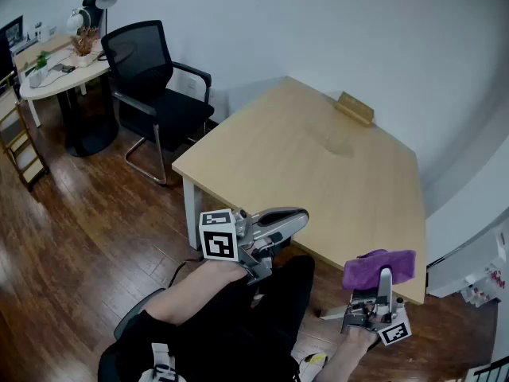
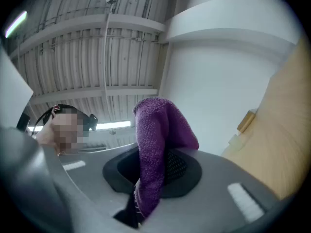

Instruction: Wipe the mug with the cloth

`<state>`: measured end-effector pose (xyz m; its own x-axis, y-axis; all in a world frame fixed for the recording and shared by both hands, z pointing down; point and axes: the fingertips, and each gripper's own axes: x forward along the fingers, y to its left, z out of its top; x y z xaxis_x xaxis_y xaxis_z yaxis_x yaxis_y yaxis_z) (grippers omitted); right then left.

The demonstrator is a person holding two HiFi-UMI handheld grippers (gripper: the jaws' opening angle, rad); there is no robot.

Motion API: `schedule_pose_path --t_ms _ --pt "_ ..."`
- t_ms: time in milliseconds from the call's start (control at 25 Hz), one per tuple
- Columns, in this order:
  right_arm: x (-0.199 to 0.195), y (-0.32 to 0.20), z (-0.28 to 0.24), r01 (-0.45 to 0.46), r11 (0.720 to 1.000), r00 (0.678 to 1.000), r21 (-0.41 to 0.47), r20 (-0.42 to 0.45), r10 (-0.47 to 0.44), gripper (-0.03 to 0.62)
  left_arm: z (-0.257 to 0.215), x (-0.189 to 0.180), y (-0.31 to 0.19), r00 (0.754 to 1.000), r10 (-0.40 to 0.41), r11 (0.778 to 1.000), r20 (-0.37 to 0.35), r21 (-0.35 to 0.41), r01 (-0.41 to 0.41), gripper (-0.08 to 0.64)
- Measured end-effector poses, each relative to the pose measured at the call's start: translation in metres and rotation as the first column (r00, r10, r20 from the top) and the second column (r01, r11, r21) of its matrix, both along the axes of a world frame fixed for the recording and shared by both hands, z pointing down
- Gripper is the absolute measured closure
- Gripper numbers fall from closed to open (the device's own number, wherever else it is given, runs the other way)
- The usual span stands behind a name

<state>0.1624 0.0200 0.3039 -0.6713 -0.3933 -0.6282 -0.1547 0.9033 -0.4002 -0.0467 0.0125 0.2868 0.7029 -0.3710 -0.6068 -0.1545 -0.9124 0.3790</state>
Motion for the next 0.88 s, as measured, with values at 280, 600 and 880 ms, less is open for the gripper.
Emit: schedule_pose_path --t_ms 280,600,880 --pt "0.011 -0.051 -0.003 0.002 1.0 1.0 -0.015 0.002 -0.002 0.535 -0.001 0.014 -0.047 1.0 0.005 1.0 0.016 -0.008 -0.005 0.56" --pt "-0.004 -0.119 0.008 0.016 0.998 1.0 -0.058 -0.008 -0.017 0.535 0.011 0.009 -0.113 0.998 0.004 0.999 0.07 -0.037 -0.002 0.56" --pt "-0.025 -0.188 0.022 0.041 0.989 0.997 -0.142 -0.06 -0.05 0.535 0.021 0.004 -0.179 0.978 -0.015 0.998 0.208 -0.052 0.027 0.56"
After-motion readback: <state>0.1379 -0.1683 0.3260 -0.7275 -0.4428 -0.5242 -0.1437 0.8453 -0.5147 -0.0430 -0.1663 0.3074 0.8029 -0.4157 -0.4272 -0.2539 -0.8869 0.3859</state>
